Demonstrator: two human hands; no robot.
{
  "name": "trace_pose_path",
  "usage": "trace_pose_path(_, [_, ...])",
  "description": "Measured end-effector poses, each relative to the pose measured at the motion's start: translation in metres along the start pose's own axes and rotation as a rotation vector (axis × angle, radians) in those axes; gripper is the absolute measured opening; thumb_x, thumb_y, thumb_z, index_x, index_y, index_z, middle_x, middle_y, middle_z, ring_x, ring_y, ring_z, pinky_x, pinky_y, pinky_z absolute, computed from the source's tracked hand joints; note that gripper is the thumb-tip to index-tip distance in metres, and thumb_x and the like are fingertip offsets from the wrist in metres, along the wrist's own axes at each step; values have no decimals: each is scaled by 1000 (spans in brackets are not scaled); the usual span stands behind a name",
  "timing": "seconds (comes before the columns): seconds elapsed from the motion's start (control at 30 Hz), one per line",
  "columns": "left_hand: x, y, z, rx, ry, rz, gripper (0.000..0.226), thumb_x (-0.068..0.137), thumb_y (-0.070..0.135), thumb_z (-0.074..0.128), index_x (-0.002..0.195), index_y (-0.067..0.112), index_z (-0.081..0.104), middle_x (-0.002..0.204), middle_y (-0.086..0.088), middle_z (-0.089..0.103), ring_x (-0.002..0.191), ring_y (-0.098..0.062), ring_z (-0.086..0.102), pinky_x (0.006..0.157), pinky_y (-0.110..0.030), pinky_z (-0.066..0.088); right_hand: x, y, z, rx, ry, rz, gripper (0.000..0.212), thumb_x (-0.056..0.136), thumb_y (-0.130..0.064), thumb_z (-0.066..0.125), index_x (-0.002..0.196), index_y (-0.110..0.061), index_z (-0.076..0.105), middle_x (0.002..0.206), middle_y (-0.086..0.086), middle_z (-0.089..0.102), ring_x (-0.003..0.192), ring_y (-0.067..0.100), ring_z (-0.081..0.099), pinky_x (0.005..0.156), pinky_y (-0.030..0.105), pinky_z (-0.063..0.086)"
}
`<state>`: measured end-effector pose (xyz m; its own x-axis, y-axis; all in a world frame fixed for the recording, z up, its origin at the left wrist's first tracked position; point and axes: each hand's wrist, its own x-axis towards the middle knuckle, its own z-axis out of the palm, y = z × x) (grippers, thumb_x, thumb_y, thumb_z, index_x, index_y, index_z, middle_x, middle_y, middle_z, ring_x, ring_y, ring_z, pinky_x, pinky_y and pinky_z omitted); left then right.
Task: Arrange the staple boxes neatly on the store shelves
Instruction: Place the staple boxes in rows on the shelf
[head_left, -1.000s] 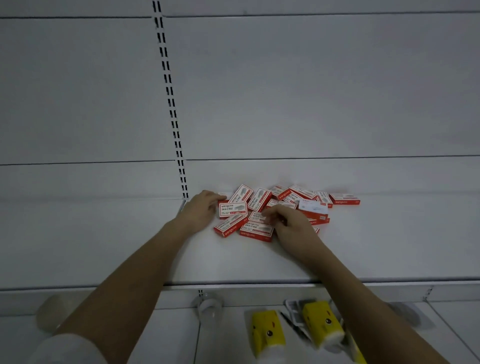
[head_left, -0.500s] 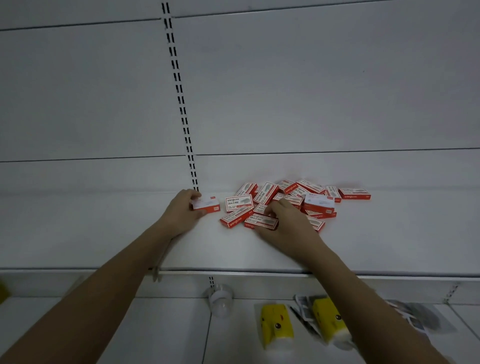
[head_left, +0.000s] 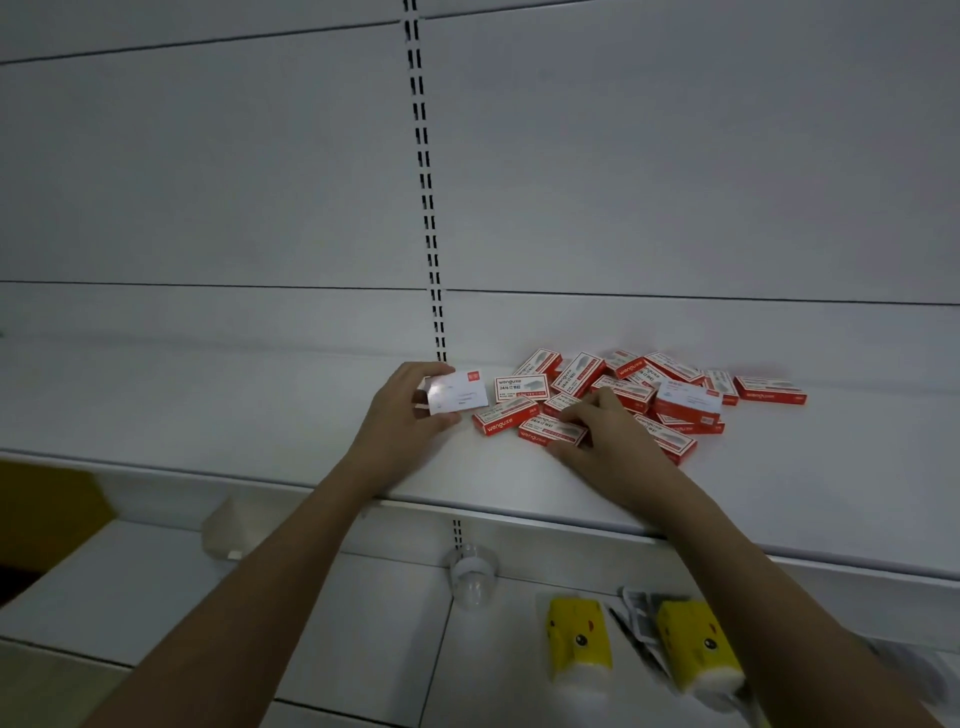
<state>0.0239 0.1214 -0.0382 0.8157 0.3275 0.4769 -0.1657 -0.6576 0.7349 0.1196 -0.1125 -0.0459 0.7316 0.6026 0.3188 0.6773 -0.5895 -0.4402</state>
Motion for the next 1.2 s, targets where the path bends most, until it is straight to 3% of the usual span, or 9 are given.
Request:
trace_pose_path(0.17, [-4,5,1,29,-76,-57,47,78,9,76,117,27,57,123,9,55,94,-14,63,69,-17,54,-5,1,-1,9,78,-71,50,85,-37,68,129,-18,55,130,-3,41,99,7,47,83,17,44])
trace_pose_path(0.37, [-6,12,-4,-72,-75,-177,48,79,6,75,118,28,58,121,11,56,91,-9,64,63,-14,53,-10,4,-4,87,251,-65,49,82,-33,72,127,-23,57,134,-1,42,105,8,47,83,14,38])
trace_pose_path(0.5, [-6,12,-5,-91,-102,-194,47,79,8,75,117,29,58,123,9,58,94,-12,66,64,-14,54,-11,4,-5,217,274,-70,48,83,-29,73,128,-27,56,127,-4,48,100,3,49,78,5,39])
trace_pose_path(0.63, [-6,14,-4,-67,-118,-206,45,80,10,75,115,33,58,122,10,57,94,-10,63,66,-15,55,-9,4,-6,290,235,-75,48,86,-24,69,132,-23,54,127,-4,54,106,10,55,90,24,52])
trace_pose_path(0.73, [-6,14,-3,-58,-114,-200,44,80,11,76,113,34,58,121,12,57,93,-7,63,66,-15,55,-7,5,-5,304,200,-86,46,88,-22,66,132,-23,52,126,-5,54,106,13,57,93,37,52])
trace_pose_path(0.87, [-7,13,-4,-86,-109,-191,45,78,8,76,113,32,60,122,10,60,91,-8,66,72,-18,57,-10,3,-6,267,209,-83,43,92,-23,62,133,-24,51,128,-5,55,110,10,54,96,31,49])
trace_pose_path(1.03, [-7,9,-6,-122,-101,-188,47,78,6,76,118,26,61,118,3,65,86,-11,67,66,-14,53,-12,-6,-11,174,243,-34,43,93,-26,60,134,-21,51,134,-2,55,117,14,53,94,23,41])
trace_pose_path(1.2, [-15,21,-10,-101,-79,-80,47,77,4,76,119,20,61,115,1,60,77,-6,61,64,-10,49,-28,-20,-21,149,236,52,46,92,-28,61,135,-18,51,137,2,54,122,18,50,100,27,39])
